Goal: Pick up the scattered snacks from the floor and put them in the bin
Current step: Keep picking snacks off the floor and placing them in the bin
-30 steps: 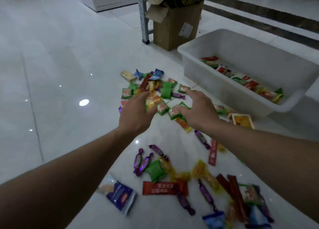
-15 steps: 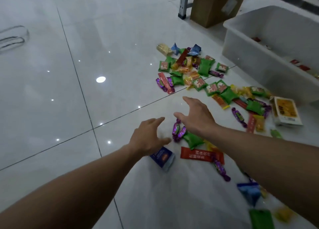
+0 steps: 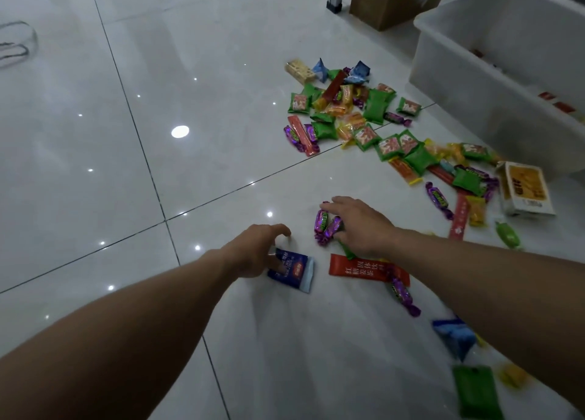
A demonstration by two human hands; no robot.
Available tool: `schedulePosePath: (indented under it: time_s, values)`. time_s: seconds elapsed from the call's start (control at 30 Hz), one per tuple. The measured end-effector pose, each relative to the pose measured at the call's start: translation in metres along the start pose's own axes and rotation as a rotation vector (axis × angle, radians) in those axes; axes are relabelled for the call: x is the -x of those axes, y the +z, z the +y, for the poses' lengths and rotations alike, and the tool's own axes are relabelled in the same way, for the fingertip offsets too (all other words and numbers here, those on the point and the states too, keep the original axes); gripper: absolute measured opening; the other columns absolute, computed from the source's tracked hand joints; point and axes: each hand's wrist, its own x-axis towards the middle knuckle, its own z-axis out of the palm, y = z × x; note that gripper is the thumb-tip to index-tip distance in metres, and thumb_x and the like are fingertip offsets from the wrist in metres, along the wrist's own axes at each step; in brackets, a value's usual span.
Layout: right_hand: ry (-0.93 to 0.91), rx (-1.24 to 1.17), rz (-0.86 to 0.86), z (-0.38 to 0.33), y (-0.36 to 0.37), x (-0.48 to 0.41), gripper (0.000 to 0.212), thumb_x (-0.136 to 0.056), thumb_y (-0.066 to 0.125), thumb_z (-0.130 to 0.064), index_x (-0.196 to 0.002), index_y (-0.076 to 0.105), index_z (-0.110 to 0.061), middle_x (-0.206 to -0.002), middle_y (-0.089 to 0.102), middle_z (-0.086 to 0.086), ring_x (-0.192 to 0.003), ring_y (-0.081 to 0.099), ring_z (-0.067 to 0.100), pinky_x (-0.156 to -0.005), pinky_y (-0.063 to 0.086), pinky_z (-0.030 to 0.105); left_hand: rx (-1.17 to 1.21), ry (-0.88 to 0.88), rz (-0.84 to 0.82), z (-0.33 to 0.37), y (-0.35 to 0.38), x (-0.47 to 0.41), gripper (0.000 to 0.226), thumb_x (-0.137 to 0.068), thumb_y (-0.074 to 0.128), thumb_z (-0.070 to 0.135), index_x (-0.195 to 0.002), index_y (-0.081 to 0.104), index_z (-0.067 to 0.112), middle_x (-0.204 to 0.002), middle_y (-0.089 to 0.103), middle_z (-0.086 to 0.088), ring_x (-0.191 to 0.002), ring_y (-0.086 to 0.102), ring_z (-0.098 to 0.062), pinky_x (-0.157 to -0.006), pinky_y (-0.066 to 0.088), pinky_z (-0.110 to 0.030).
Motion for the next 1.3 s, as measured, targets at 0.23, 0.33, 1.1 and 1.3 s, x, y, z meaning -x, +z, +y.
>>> schedulePosePath:
  time_s: [0.23,0.33,1.1,1.3]
  values:
    - [-0.08,0.222,-0.1,-0.011,0.009,-0.011,0.064,-0.089,0.054,-0.002,-0.145,0.037,-0.027,-0.153,0.024,0.002,-0.138,0.026,0.025,-0.101,0.038,0.037,0.144,-0.069,0.087,-0.02,-0.001,0.002,0.056,-0.083,0.072,0.025,-0.133,0.046,0.025,-0.127,0.053,-0.007,-0.111,0.051,-0.02,-0.089,0.051,-0.033]
    - [-0.104,0.236,-0.026,-0.012,0.014,-0.019,0.048,-0.092,0.055,-0.009,-0.137,0.045,-0.023,-0.134,0.039,0.004,-0.122,0.039,0.024,-0.078,0.037,0.03,0.18,-0.072,0.112,-0.023,-0.001,0.002,0.055,-0.084,0.07,0.026,-0.134,0.045,0.024,-0.128,0.052,-0.007,-0.114,0.05,-0.018,-0.087,0.05,-0.03]
    - [0.123,-0.245,0.341,0.031,-0.056,-0.005,0.035,-0.084,0.073,-0.029,-0.104,0.05,-0.012,-0.108,0.061,0.011,-0.093,0.058,0.03,-0.078,0.051,0.043,0.541,-0.117,0.442,0.061,-0.027,-0.029,0.025,-0.089,0.065,0.019,-0.114,0.062,0.017,-0.108,0.059,-0.006,-0.088,0.057,-0.019,-0.058,0.049,-0.03]
    - [0.118,-0.277,0.427,0.078,-0.102,0.021,0.037,-0.084,0.073,-0.031,-0.107,0.049,-0.013,-0.105,0.059,0.009,-0.088,0.055,0.027,-0.073,0.047,0.036,0.671,-0.047,0.46,0.128,-0.043,-0.042,0.019,-0.091,0.061,0.014,-0.109,0.059,0.02,-0.097,0.062,-0.008,-0.081,0.063,-0.028,-0.066,0.056,-0.052]
